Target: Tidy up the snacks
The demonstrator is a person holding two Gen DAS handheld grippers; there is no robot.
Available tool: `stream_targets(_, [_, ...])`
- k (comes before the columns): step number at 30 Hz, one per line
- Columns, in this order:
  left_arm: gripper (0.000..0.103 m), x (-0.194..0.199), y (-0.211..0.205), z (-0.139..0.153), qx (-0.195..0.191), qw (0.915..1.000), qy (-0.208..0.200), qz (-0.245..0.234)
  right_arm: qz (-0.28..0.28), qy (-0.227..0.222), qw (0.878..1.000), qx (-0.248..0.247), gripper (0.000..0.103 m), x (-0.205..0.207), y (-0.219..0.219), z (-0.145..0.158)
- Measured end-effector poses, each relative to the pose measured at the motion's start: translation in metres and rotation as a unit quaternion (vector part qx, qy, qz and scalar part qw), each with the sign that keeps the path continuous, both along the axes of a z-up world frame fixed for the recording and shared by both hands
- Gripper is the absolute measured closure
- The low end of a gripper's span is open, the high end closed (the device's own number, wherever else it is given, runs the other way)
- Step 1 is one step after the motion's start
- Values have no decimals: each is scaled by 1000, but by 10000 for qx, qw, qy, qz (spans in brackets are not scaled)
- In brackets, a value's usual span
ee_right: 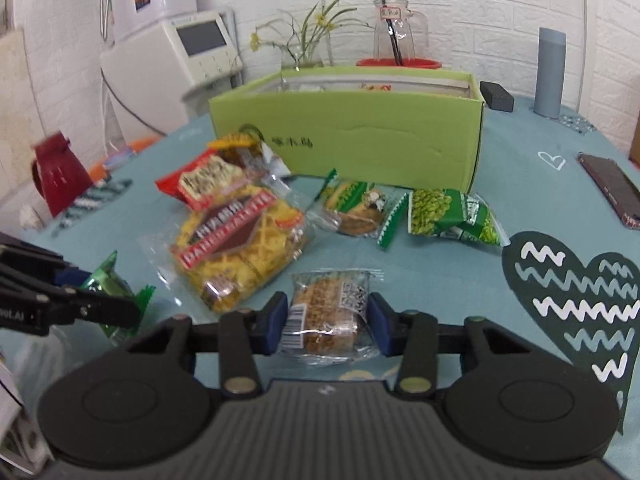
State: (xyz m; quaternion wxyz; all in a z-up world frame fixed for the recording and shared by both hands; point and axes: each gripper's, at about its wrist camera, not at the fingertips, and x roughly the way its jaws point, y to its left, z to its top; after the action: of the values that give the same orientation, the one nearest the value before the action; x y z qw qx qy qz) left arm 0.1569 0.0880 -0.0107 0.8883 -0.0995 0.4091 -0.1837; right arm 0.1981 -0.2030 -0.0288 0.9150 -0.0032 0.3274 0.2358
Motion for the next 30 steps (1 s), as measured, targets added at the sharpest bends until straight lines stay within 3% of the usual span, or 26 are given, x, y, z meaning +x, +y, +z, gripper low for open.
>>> stream_targets(2, [94,9,14,14,-235,9997,-111,2,78,-156,9997,152,56,4,-3,14])
stream_targets(6, [94,43,24,40,-218,9988,-422,115,212,-576,9980,134,56,28,2,42])
stream_targets(12, [93,134,21,75,-187,9965,-791,215,230,-1272,9916,-47,61,90,20,88])
stream_targets(17, [93,204,19,70,-145,9974,-584,394,18,-1244,9922,21,56,149,27,90])
stream_targets(18, [93,206,19,70,-212,9972,-623,362,88,-1249,9920,163,52,147,23,91])
stream_targets(20, [93,203,22,70,-342,9968,-667,269,203,-1405,9895,275,30,130,16,93])
stream_targets(21, [93,198,22,70,-407,9963,-722,213,217,-1557,9872,252,8,116,14,93])
stream_targets(22, [93,192,22,70,-428,9962,-743,178,313,-1710,9845,244,0,103,9,92])
stream_targets(24, [93,175,19,68,-445,9964,-724,72,581,-1539,9862,160,0,85,4,84])
stream_targets(30, [93,112,9,36,-341,9989,-328,-4,793,-66,9968,58,0,63,-8,17])
